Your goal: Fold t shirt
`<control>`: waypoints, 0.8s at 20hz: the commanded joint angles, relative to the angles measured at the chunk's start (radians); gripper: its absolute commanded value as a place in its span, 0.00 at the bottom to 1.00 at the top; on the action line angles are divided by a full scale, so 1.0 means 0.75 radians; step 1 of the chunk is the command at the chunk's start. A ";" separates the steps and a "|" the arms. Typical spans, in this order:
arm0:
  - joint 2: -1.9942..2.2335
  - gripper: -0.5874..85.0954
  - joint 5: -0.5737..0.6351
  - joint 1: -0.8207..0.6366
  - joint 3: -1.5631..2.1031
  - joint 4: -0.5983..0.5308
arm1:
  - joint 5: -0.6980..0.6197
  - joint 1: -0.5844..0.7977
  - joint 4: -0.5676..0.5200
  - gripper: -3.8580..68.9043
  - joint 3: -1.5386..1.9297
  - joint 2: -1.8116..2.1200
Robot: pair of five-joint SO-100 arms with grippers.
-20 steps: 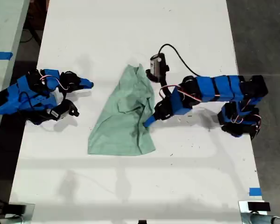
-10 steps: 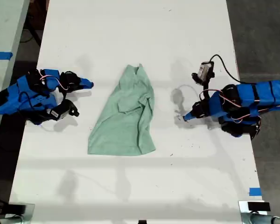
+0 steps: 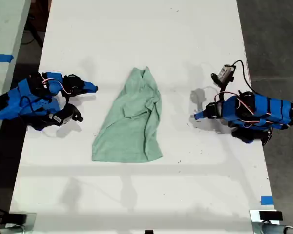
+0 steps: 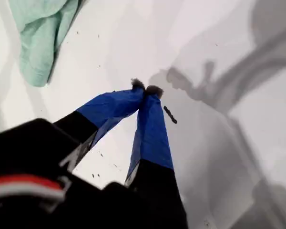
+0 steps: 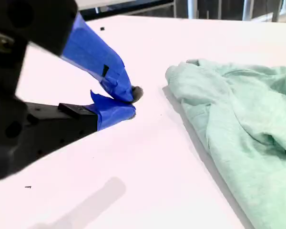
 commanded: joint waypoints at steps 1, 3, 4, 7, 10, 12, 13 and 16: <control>0.010 0.00 -0.018 0.018 0.049 -0.014 | -0.012 0.037 0.018 0.06 0.082 0.016; 0.010 0.00 -0.029 0.018 0.049 -0.008 | 0.002 0.035 0.018 0.06 0.082 0.016; 0.010 0.00 -0.033 0.020 0.049 -0.008 | 0.002 0.035 0.018 0.06 0.082 0.016; 0.010 0.00 -0.033 0.022 0.049 -0.006 | 0.006 0.041 0.020 0.06 0.082 0.014; 0.010 0.00 -0.004 -0.053 0.049 0.002 | -0.027 0.145 0.020 0.07 0.082 0.014; 0.010 0.00 0.143 -0.027 0.049 -0.067 | -0.051 0.202 0.020 0.07 0.082 0.014; 0.010 0.00 0.174 -0.016 0.039 -0.092 | -0.065 0.213 0.020 0.07 0.082 0.014; 0.012 0.00 0.297 0.000 -0.027 -0.090 | -0.121 0.215 0.027 0.06 0.051 0.016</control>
